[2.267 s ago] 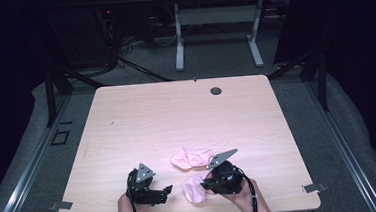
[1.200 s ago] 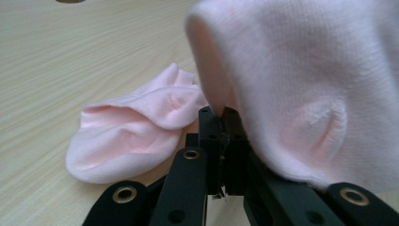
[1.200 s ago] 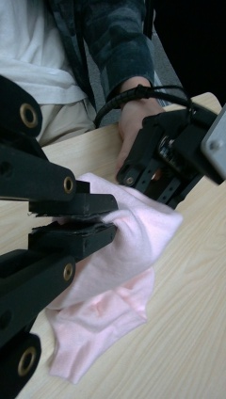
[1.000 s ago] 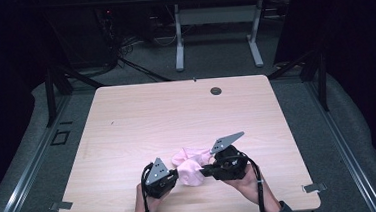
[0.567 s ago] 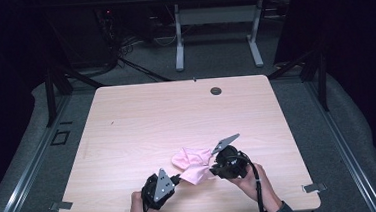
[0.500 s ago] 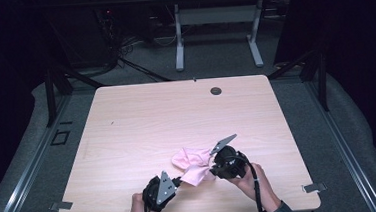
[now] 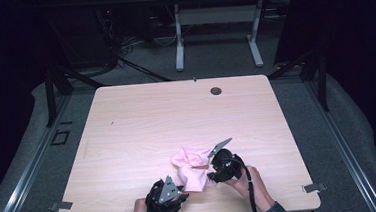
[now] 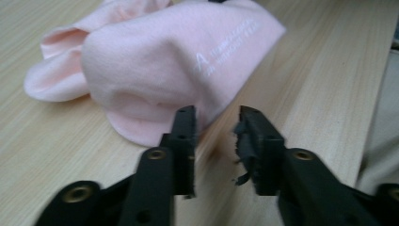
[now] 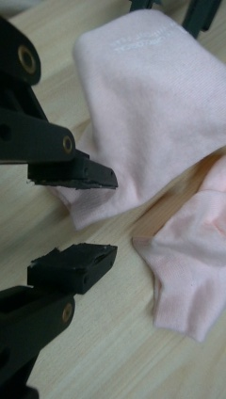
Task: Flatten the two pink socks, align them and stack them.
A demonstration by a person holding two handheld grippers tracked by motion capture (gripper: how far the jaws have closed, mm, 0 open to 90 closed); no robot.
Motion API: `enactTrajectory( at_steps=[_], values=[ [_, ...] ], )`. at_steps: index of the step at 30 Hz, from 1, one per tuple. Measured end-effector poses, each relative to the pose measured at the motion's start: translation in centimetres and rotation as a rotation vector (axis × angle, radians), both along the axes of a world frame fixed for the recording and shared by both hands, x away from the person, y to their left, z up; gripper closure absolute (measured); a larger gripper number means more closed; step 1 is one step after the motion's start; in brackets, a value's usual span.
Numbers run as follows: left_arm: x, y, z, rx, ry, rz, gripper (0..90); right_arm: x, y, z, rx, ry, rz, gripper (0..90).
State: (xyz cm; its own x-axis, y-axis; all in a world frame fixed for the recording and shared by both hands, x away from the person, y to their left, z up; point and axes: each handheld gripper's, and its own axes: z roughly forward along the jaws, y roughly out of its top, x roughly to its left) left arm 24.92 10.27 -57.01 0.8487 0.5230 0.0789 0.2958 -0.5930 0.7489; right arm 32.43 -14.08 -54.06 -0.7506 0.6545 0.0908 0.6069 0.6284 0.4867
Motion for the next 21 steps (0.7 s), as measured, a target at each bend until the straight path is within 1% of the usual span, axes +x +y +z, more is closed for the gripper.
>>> enactTrajectory(
  at_steps=[1,2,3,4,5,6,8,9,11,12,13,14,15,16,17,18,19,20,21],
  values=[
    [0.3,0.5,0.4,-0.004,0.006,0.016,52.1,-0.1,-0.3,0.2,0.014,-0.008,-0.009,54.8],
    [0.5,0.9,0.8,-0.019,0.007,0.032,46.9,-0.3,-0.7,0.5,0.038,-0.016,-0.023,52.9],
    [0.8,1.5,1.2,-0.028,0.005,0.054,44.2,-0.5,-1.0,0.7,0.045,-0.026,-0.029,52.5],
    [1.0,1.8,1.4,-0.045,0.013,0.070,42.7,-0.8,-1.3,0.9,0.049,-0.031,-0.037,51.5],
    [1.3,2.3,1.7,-0.062,0.018,0.095,41.8,-0.9,-1.4,1.0,0.060,-0.038,-0.043,51.1],
    [1.8,2.9,2.0,-0.069,0.018,0.132,40.8,-1.2,-1.7,1.1,0.066,-0.044,-0.046,50.8],
    [2.6,3.5,2.3,-0.074,0.038,0.164,41.1,-1.6,-2.1,1.3,0.072,-0.056,-0.060,49.8],
    [3.1,3.7,2.4,-0.066,0.042,0.187,41.6,-1.8,-2.3,1.4,0.074,-0.060,-0.063,49.8],
    [4.0,3.8,2.4,-0.068,0.069,0.207,42.3,-2.1,-2.6,1.6,0.082,-0.074,-0.071,49.7],
    [4.2,3.7,2.3,-0.060,0.078,0.218,42.9,-2.2,-2.7,1.6,0.091,-0.077,-0.077,49.5],
    [4.5,3.4,2.2,-0.050,0.089,0.216,42.8,-2.2,-2.9,1.7,0.087,-0.079,-0.079,49.4],
    [4.7,3.0,2.0,-0.037,0.108,0.197,42.9,-2.4,-3.0,1.7,0.092,-0.074,-0.084,49.4],
    [4.7,2.6,1.8,-0.020,0.114,0.193,43.1,-2.6,-3.2,1.6,0.094,-0.066,-0.083,49.2],
    [4.7,2.0,1.5,0.005,0.118,0.178,43.1,-2.7,-3.3,1.6,0.093,-0.065,-0.076,49.0],
    [4.7,1.7,1.3,0.014,0.124,0.164,43.1,-3.0,-3.4,1.5,0.096,-0.057,-0.071,48.9],
    [4.7,1.4,1.2,0.013,0.128,0.160,43.1,-3.4,-3.5,1.4,0.098,-0.062,-0.074,48.7],
    [4.7,1.2,1.1,0.010,0.140,0.154,43.8,-3.7,-3.7,1.4,0.100,-0.069,-0.070,48.6],
    [4.8,1.2,1.0,0.006,0.154,0.150,44.5,-4.0,-4.0,1.4,0.107,-0.079,-0.077,48.8],
    [4.9,1.1,0.9,0.007,0.160,0.154,44.8,-4.2,-4.3,1.5,0.115,-0.080,-0.081,48.6]
  ],
)
